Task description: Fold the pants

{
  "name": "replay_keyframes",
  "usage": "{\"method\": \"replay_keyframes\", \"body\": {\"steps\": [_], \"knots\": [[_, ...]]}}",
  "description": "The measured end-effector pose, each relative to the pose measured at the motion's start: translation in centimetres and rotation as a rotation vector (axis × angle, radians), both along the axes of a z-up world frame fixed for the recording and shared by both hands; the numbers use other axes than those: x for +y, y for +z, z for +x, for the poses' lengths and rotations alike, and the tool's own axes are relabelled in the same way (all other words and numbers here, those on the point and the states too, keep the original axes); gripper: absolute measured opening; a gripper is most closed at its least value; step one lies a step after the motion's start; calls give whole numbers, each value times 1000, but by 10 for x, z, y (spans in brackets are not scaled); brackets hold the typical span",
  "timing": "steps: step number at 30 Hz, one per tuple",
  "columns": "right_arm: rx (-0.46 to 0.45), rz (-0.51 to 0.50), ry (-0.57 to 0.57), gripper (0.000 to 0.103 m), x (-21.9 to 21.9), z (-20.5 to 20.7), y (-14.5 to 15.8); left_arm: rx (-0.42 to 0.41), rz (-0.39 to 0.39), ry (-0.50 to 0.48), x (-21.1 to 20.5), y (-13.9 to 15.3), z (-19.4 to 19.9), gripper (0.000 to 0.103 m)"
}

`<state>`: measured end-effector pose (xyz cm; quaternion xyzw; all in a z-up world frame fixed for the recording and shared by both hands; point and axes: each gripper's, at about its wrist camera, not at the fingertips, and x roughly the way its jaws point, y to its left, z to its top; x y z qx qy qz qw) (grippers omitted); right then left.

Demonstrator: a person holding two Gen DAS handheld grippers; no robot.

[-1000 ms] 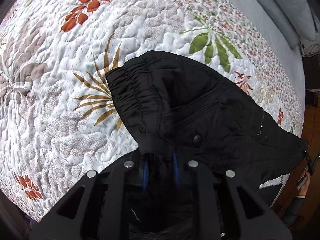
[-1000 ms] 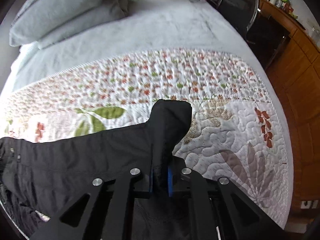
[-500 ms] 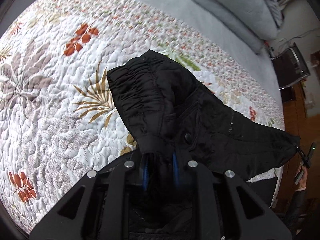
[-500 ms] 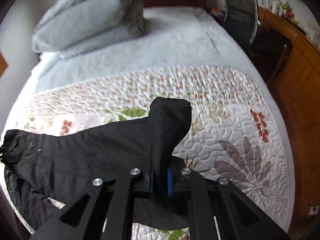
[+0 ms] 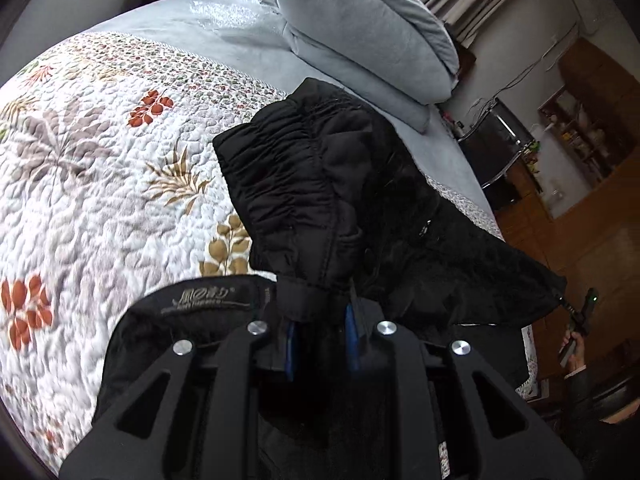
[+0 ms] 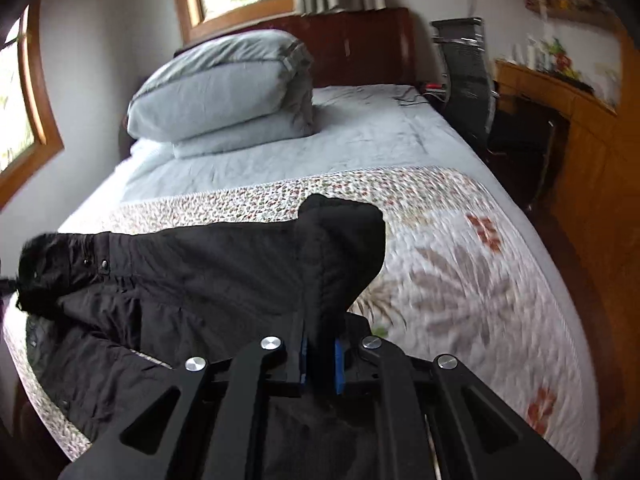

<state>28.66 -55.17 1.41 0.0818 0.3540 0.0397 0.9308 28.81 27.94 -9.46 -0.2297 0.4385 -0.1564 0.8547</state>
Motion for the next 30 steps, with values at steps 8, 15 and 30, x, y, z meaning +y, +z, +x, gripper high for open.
{"method": "replay_keyframes", "body": {"steps": [8, 15, 30], "knots": [[-29, 122, -86, 9, -18, -79, -20, 1, -28, 25, 13, -10, -54, 19], [-3, 193, -139, 9, -22, -130, -46, 28, -59, 41, 23, -31, -90, 22], [114, 252, -229, 10, -35, -178, -108, 74, 18, 84, 30, -57, -163, 43]]}}
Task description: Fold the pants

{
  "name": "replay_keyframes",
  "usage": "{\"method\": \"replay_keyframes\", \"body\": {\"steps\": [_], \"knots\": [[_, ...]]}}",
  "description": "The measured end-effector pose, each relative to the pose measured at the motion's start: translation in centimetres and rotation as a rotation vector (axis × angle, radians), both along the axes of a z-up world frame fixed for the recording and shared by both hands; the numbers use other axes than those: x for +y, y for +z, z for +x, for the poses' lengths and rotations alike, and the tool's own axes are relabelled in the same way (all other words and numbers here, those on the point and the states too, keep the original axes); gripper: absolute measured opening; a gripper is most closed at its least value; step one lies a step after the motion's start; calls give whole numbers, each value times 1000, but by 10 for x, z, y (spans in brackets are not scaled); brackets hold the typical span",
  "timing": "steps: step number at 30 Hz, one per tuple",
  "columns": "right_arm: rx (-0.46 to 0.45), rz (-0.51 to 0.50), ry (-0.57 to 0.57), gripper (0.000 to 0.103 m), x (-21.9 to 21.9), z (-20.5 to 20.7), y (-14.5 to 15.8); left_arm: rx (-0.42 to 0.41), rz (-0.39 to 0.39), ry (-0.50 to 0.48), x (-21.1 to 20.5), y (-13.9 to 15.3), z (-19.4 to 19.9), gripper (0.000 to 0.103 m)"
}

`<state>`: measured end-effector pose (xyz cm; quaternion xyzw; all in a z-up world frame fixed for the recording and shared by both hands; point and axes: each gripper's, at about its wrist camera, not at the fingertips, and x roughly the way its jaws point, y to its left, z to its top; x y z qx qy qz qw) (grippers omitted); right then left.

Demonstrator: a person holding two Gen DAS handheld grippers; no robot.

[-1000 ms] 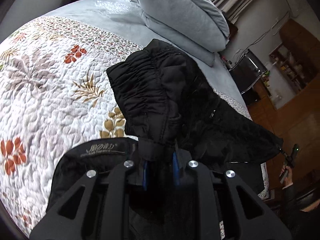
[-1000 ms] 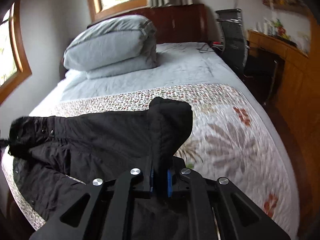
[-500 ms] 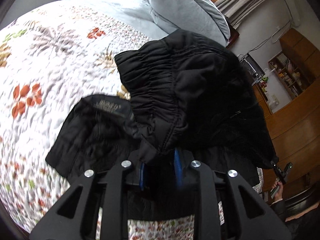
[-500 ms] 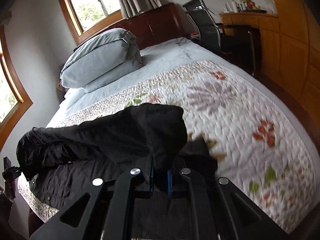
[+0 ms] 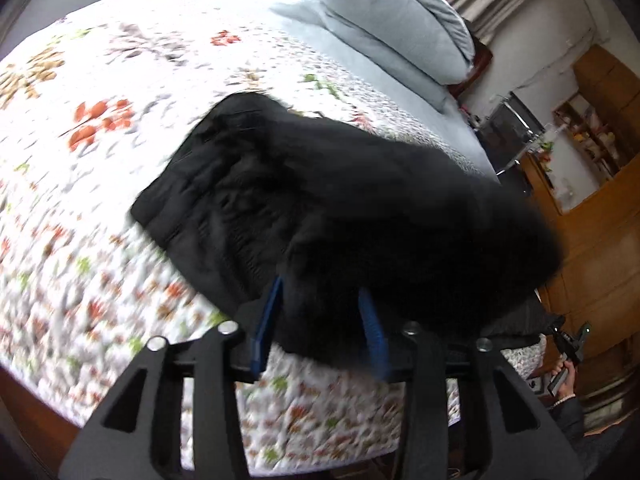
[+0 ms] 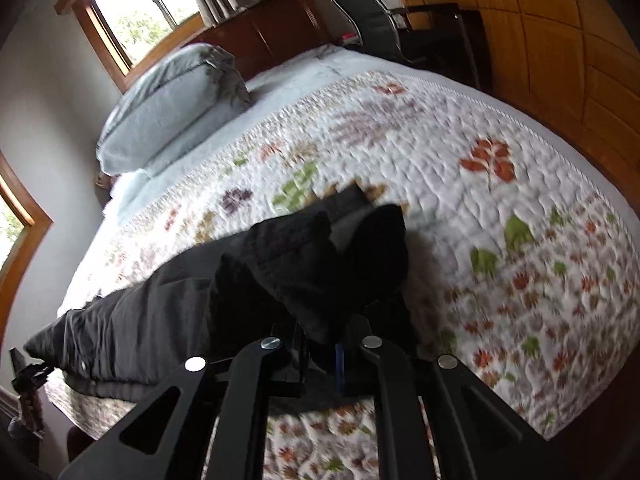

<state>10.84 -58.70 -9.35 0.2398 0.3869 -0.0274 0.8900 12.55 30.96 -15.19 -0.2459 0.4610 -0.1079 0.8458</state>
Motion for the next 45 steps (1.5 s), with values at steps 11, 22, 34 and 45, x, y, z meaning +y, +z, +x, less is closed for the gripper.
{"method": "replay_keyframes", "body": {"steps": [11, 22, 34, 45], "knots": [[87, -120, -73, 44, 7, -29, 1, -3, -74, 149, 0, 20, -86, 91], [36, -69, -120, 48, 15, -71, 19, 80, -249, 303, -36, 8, -17, 95], [-32, 54, -72, 52, 41, -69, 28, -39, -32, 121, -49, 20, 69, 23], [49, 181, -159, 56, 35, -61, -3, 40, 4, 171, -21, -26, 15, 53]]}}
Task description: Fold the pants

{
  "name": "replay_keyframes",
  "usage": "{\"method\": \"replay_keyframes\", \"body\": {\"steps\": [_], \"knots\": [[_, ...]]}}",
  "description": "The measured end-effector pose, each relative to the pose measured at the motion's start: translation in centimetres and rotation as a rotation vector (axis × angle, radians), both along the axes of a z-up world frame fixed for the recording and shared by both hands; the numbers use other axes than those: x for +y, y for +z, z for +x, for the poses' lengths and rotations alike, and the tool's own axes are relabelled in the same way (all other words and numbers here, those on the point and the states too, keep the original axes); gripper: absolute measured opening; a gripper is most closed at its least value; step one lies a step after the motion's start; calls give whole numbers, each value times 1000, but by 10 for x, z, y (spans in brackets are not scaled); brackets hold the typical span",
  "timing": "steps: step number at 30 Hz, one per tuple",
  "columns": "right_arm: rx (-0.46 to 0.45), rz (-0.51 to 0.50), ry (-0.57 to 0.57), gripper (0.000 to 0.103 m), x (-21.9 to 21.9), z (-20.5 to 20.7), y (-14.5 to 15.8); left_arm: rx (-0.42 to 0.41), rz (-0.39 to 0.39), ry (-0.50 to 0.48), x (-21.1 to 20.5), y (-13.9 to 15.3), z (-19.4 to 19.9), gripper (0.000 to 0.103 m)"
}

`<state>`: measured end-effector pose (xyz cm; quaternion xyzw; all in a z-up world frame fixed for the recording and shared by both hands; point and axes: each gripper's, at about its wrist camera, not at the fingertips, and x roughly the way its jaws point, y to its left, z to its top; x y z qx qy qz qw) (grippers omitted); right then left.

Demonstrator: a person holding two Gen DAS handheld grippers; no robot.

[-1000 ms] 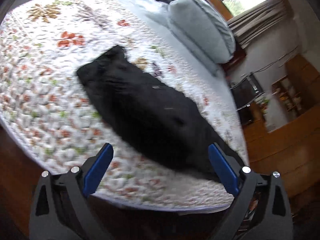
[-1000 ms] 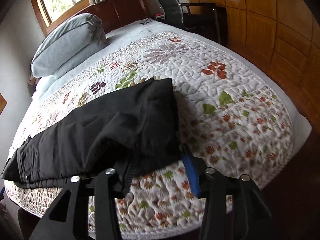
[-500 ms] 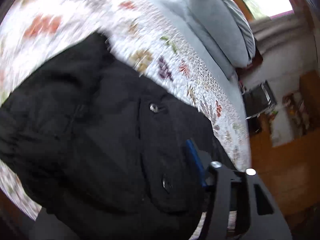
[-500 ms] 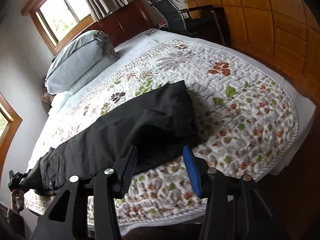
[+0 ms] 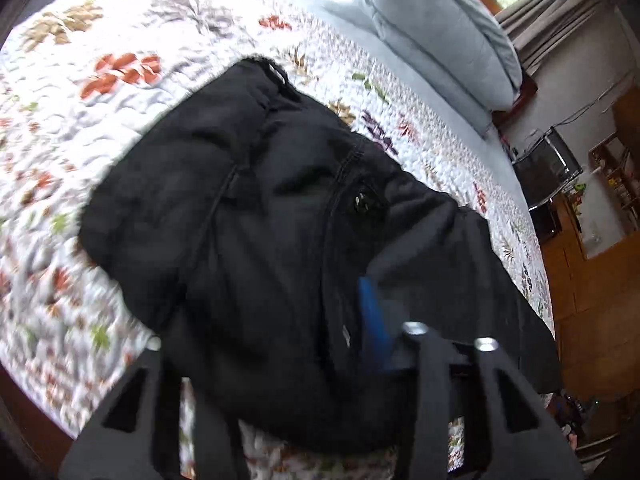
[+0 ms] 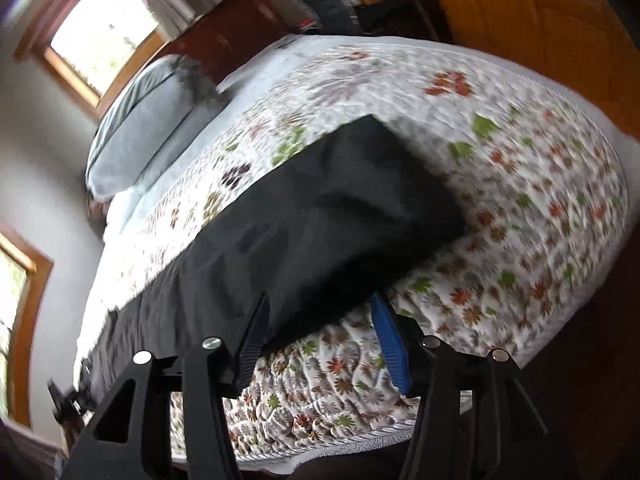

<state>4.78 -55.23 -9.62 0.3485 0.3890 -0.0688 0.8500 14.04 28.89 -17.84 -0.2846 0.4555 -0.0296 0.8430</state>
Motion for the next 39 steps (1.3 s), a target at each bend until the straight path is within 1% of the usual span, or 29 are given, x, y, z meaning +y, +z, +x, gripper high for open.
{"method": "replay_keyframes", "body": {"steps": [1, 2, 3, 5, 7, 9, 11, 12, 14, 15, 16, 17, 19, 20, 21, 22, 24, 25, 27, 30, 32, 33, 34, 35, 36, 37, 38, 39], "knots": [[-12, 42, -37, 61, -8, -5, -3, -4, 40, 24, -2, 7, -8, 73], [-20, 70, -56, 62, -13, -9, -6, -10, 93, 56, -4, 14, -16, 87], [-33, 105, -68, 63, -18, -12, -9, -24, 150, 88, -5, 23, -26, 87], [-55, 162, -74, 63, -24, -14, -13, -54, 178, 95, -7, 37, -39, 87], [-86, 222, -67, 63, -28, -12, -16, -108, 211, 121, -12, 58, -52, 87], [-112, 266, -68, 63, -32, -8, -16, -176, 223, 98, -26, 78, -59, 87], [-106, 296, -82, 64, -36, 0, -19, -232, 241, 57, -44, 94, -59, 91], [-101, 308, -88, 64, -37, 6, -20, -254, 251, 20, -58, 100, -55, 91], [-105, 341, -97, 64, -39, 12, -23, -270, 260, -59, -86, 104, -41, 93], [-114, 358, -100, 64, -40, 16, -24, -275, 255, -86, -95, 102, -38, 93], [-128, 365, -102, 63, -40, 21, -23, -270, 251, -124, -109, 96, -26, 93], [-113, 353, -108, 60, -40, 26, -23, -260, 257, -141, -116, 92, -21, 93], [-73, 320, -106, 35, -39, 39, -24, -191, 296, -187, -134, 68, -4, 93], [-60, 315, -107, 30, -40, 42, -26, -151, 314, -198, -139, 58, 4, 93], [-43, 314, -110, 22, -41, 48, -26, -108, 324, -208, -140, 45, 12, 93], [-38, 309, -110, 19, -40, 51, -26, -71, 325, -205, -139, 33, 18, 93], [-41, 280, -85, 17, -38, 63, -17, -19, 320, -174, -129, 15, 22, 93], [-53, 274, -70, 16, -37, 67, -13, -6, 311, -160, -124, 8, 24, 93], [-125, 282, -19, 15, -35, 74, 2, -8, 285, -141, -114, 1, 23, 93], [-284, 329, 64, 14, -30, 84, 30, 1, 283, -143, -112, -1, 25, 93], [-312, 344, 81, 14, -30, 84, 33, 13, 312, -161, -116, 0, 26, 93], [-293, 342, 76, 14, -31, 84, 30, 17, 326, -170, -118, 2, 23, 93], [-242, 325, 56, 14, -33, 83, 22, 21, 342, -181, -120, 1, 25, 93], [-183, 306, 34, 14, -34, 81, 12, 25, 357, -193, -122, 1, 26, 93], [-89, 281, 14, 14, -37, 77, -4, 29, 375, -207, -124, 0, 25, 93], [-16, 267, -3, 21, -40, 75, -16, 30, 381, -212, -124, 2, 25, 93], [60, 248, -26, 25, -42, 69, -29, 32, 388, -219, -125, 2, 25, 93], [76, 250, -27, 27, -43, 62, -39, 35, 389, -223, -124, 1, 26, 93]]}}
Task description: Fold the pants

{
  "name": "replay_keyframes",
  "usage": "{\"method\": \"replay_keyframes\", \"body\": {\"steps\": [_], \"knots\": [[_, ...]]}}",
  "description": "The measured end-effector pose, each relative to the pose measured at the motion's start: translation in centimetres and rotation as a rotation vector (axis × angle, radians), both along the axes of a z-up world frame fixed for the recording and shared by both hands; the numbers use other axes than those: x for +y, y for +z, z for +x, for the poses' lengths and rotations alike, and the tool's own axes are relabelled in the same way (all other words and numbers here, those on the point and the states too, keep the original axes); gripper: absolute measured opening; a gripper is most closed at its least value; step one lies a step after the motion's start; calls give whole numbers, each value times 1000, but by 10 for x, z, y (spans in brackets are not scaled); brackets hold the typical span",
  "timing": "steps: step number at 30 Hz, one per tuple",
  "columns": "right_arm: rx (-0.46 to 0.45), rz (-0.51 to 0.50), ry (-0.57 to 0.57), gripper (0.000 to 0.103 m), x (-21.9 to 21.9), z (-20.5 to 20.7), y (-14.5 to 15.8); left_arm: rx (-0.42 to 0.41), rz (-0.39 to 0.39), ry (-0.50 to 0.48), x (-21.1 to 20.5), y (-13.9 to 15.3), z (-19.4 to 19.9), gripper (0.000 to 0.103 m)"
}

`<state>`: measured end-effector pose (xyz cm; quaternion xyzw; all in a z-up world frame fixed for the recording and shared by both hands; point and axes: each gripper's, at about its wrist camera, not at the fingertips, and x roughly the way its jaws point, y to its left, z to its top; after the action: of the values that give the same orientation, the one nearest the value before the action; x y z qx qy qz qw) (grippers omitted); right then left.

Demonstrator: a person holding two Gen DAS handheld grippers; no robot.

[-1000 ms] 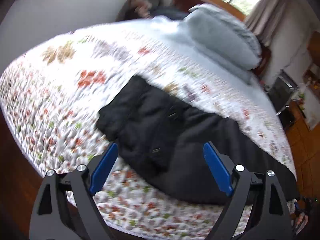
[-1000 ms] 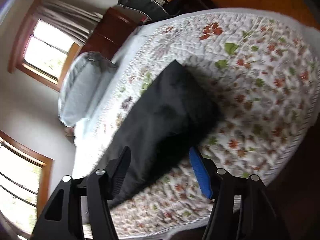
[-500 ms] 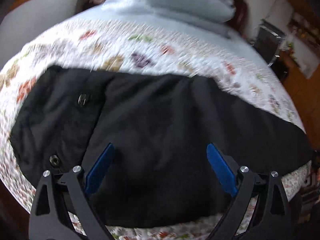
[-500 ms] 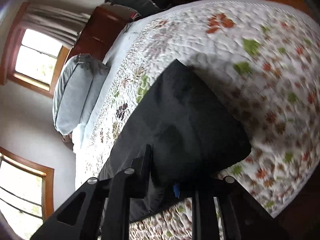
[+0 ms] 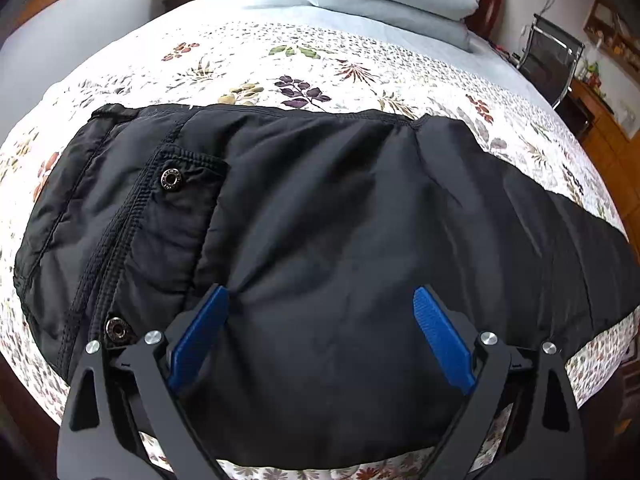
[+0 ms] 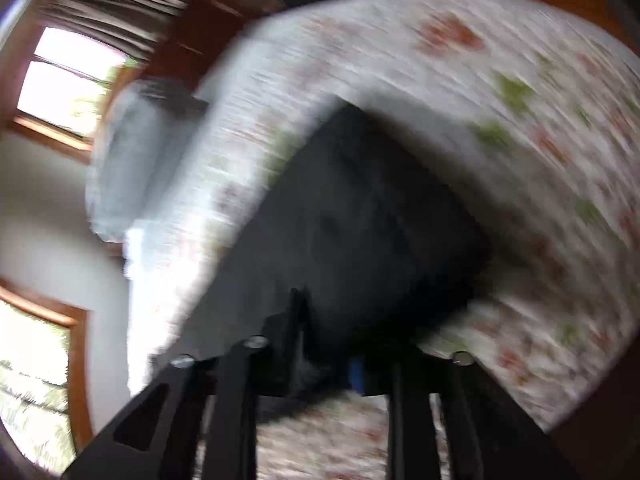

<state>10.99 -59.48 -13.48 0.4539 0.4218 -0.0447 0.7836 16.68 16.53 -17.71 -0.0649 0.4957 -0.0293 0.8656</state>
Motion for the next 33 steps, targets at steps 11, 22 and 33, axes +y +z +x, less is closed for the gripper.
{"method": "replay_keyframes", "body": {"steps": [11, 22, 33], "knots": [[-42, 1, -64, 57, -11, -51, 1, -14, -44, 44, 25, 2, 0, 93], [-114, 236, -95, 62, -11, -30, -30, -11, -94, 35, 37, 2, -5, 92], [-112, 243, -98, 59, -10, -24, -35, -9, 16, 48, 23, 12, -11, 88]]}}
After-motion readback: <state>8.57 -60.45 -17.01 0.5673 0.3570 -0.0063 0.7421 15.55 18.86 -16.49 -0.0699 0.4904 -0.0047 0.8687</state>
